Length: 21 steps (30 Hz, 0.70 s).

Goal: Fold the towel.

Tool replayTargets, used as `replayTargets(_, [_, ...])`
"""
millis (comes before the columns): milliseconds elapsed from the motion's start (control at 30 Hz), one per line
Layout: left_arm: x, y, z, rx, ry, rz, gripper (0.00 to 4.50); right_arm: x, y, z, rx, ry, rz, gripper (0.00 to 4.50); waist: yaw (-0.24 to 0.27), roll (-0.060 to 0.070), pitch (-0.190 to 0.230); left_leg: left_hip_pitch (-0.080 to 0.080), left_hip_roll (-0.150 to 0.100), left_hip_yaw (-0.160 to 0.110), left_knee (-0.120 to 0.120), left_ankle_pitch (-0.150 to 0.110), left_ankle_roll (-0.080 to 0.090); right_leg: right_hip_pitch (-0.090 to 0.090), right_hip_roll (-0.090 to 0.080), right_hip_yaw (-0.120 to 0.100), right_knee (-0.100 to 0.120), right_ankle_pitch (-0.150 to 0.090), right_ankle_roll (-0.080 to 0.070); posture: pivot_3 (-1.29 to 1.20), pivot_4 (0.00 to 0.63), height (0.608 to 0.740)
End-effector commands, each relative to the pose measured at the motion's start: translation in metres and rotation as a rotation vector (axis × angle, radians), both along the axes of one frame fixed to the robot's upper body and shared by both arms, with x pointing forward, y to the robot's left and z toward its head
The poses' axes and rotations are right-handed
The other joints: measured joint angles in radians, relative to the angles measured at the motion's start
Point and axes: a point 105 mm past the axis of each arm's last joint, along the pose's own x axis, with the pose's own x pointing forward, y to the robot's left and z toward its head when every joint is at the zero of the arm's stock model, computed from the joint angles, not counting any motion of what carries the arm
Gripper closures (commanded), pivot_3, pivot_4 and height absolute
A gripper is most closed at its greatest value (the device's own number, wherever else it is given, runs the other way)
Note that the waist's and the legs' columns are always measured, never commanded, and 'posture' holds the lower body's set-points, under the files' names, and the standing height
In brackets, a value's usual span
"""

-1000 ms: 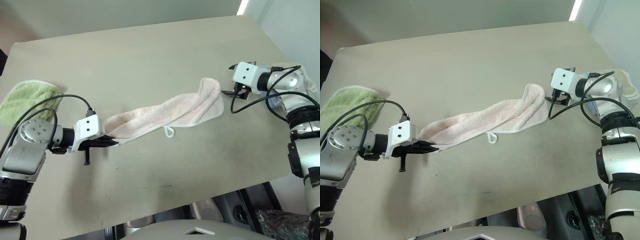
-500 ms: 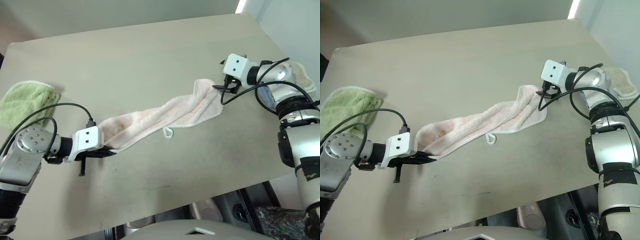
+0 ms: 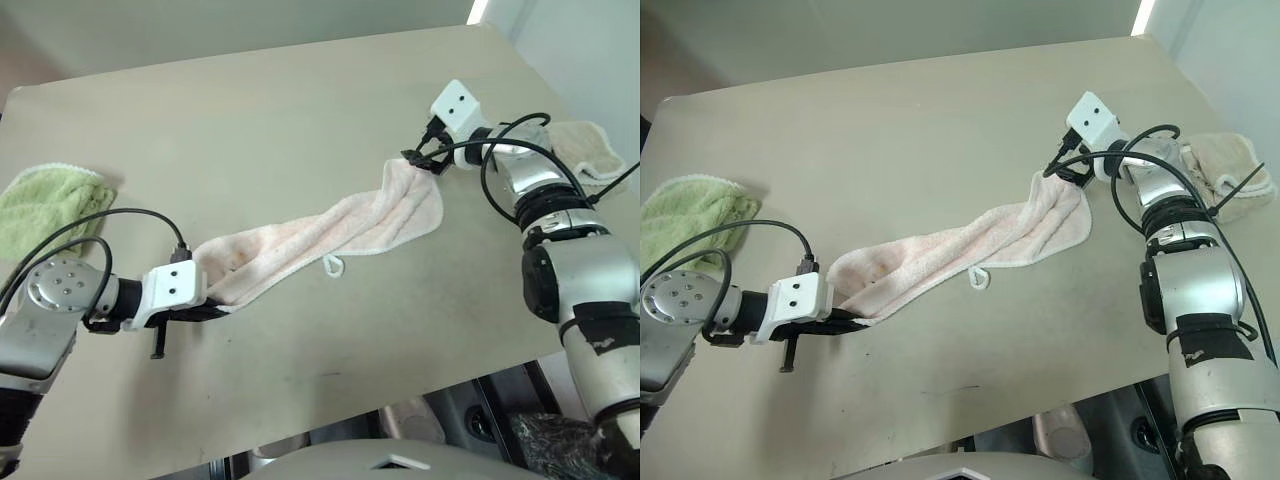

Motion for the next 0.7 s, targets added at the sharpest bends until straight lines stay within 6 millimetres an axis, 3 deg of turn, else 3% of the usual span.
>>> replayTargets(33, [-0.004, -0.002, -0.003, 0.01, 0.022, -0.018, 4.47, 0.003, 0.0, 0.017, 0.041, -0.043, -0.01, 0.0, 0.0, 0.0, 0.0, 0.0, 0.0, 0.0, 0.0, 0.0, 0.0, 0.0, 0.0, 0.0, 0.0, 0.0, 0.0, 0.0, 0.15, 0.74])
replayTargets(167, [-0.001, -0.002, 0.001, 0.01, 0.007, -0.016, 4.47, 0.0, -0.007, -0.018, 0.128, 0.127, -0.098, 0.0, -0.001, 0.0, 0.0, 0.0, 0.0, 0.0, 0.001, 0.0, 0.0, -0.001, 0.0, 0.0, 0.003, 0.0, 0.0, 0.0, 0.15, 0.74])
replayTargets(300, [0.0, -0.002, 0.001, 0.009, 0.003, -0.015, 4.47, -0.002, -0.008, -0.031, 0.175, 0.194, -0.132, 0.0, -0.001, 0.0, 0.0, 0.0, 0.0, 0.0, 0.002, 0.0, 0.0, -0.001, 0.0, 0.0, 0.003, 0.0, 0.0, 0.0, 0.15, 0.74])
replayTargets(633, [0.003, -0.005, 0.0, 0.004, -0.001, -0.016, 4.47, -0.003, -0.007, -0.036, 0.243, 0.225, -0.154, 0.0, -0.001, 0.0, 0.0, 0.0, 0.0, 0.0, 0.003, 0.0, 0.0, -0.001, 0.0, 0.0, 0.006, 0.0, 0.0, 0.0, 0.15, 0.74])
replayTargets(700, [0.003, -0.005, 0.0, 0.004, -0.002, -0.015, 4.5, -0.003, -0.006, -0.036, 0.252, 0.224, -0.15, 0.63, -0.001, 0.0, 0.0, 0.0, 0.0, 0.0, 0.003, 0.0, 0.0, -0.001, 0.0, 0.0, 0.007, 0.0, 0.0, 0.0, 0.15, 0.74])
